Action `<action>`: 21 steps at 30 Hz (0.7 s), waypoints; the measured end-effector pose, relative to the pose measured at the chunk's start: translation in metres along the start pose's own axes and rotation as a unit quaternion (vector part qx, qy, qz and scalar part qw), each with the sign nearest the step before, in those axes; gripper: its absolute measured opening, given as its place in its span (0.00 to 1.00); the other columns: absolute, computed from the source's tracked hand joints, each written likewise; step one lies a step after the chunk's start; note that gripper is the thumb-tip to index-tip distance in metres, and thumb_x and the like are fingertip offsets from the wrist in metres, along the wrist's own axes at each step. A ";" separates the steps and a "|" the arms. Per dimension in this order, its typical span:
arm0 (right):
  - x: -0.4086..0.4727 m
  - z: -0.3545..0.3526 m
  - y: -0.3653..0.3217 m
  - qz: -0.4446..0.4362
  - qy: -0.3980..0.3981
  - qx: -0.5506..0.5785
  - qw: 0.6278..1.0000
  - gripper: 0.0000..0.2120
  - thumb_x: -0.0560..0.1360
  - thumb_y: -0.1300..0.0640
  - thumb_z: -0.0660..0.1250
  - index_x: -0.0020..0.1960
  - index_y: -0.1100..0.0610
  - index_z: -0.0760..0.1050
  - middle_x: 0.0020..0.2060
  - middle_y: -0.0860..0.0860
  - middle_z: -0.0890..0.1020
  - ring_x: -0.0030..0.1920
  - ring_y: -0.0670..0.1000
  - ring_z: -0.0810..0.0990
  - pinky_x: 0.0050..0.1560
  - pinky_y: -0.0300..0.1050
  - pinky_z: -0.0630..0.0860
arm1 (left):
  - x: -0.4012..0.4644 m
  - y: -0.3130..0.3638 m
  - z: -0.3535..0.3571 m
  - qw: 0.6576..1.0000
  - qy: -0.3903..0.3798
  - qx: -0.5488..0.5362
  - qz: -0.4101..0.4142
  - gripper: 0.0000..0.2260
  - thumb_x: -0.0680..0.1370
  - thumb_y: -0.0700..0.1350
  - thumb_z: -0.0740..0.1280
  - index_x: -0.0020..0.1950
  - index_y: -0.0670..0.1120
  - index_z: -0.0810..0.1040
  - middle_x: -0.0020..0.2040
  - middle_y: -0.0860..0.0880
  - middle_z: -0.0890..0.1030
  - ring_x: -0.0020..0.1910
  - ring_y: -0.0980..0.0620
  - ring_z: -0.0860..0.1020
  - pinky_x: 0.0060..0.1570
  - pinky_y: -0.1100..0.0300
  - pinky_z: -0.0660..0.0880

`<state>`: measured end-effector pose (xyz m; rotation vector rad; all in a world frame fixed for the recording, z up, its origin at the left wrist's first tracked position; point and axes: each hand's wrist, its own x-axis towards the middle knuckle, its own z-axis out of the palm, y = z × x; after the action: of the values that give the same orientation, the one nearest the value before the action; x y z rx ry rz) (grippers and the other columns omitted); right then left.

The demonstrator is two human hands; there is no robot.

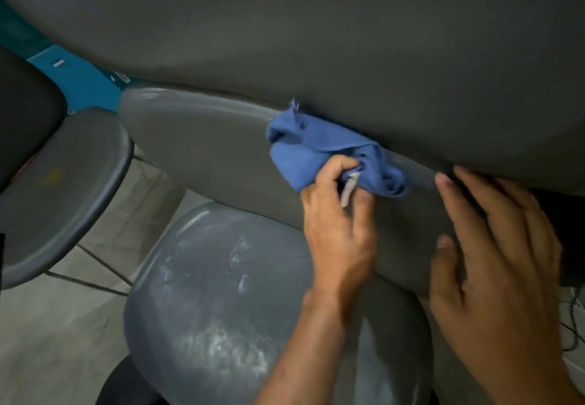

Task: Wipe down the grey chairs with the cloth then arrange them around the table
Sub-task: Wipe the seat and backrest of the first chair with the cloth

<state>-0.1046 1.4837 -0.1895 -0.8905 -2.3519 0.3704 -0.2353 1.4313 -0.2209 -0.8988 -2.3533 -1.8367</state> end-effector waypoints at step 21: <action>-0.005 0.011 -0.053 0.222 0.078 0.180 0.955 0.29 0.74 0.59 0.72 0.73 0.52 0.70 0.62 0.50 0.69 0.57 0.51 0.77 0.58 0.38 0.72 | 0.015 0.054 -0.066 0.954 -0.300 0.019 -0.007 0.36 0.81 0.34 0.64 0.78 0.67 0.57 0.65 0.69 0.77 0.57 0.56 0.81 0.63 0.51 0.77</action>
<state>-0.1357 1.4402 -0.1770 -1.2094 -1.8434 0.8456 -0.2443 1.3860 -0.1477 -1.6330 -2.6938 -1.6854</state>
